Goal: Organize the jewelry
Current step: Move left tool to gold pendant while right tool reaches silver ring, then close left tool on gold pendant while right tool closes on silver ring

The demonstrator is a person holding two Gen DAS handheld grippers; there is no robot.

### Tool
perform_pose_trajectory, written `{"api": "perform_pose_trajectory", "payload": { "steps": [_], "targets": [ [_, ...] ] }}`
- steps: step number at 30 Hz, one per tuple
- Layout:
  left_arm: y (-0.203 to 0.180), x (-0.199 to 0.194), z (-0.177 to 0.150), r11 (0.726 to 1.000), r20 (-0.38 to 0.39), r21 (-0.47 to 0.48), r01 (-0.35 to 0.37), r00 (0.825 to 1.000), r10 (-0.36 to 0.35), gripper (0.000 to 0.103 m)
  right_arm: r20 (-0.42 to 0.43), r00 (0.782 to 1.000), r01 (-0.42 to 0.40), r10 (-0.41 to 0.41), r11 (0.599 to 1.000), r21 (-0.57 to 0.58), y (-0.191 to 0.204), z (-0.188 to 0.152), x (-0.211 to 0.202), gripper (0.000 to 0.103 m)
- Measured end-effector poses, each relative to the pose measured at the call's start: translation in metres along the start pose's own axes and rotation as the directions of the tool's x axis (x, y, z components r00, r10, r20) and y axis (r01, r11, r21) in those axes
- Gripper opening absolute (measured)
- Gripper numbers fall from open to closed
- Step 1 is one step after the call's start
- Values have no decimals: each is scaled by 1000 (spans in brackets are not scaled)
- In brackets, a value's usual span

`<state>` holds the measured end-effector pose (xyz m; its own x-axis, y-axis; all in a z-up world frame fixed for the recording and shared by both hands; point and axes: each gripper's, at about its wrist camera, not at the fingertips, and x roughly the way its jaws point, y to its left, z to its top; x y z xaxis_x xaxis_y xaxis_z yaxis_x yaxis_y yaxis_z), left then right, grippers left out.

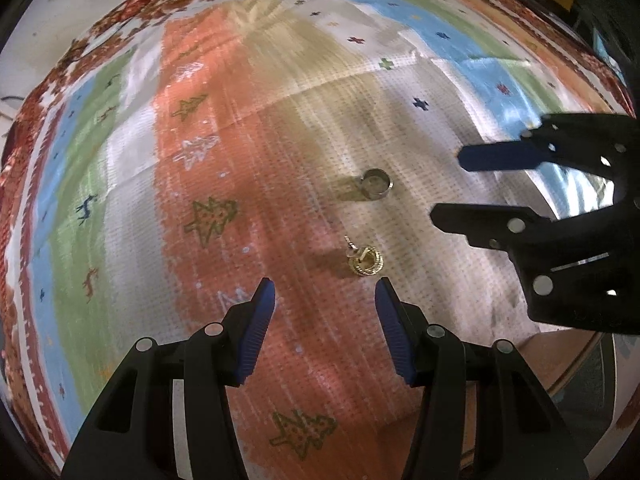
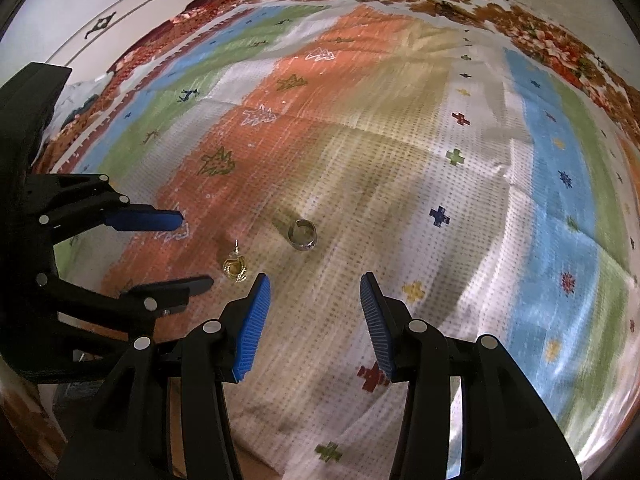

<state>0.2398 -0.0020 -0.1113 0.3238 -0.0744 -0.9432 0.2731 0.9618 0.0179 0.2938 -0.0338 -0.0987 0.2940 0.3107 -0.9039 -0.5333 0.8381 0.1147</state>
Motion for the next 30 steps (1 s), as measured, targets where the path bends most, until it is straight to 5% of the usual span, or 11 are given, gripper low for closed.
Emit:
{"api": "perform_pose_trajectory", "payload": {
  "steps": [30],
  "targets": [
    [-2, 18, 8, 991, -5, 76, 107, 994, -107, 48, -13, 995, -99, 98, 990, -101, 3, 17, 32, 47]
  ]
}}
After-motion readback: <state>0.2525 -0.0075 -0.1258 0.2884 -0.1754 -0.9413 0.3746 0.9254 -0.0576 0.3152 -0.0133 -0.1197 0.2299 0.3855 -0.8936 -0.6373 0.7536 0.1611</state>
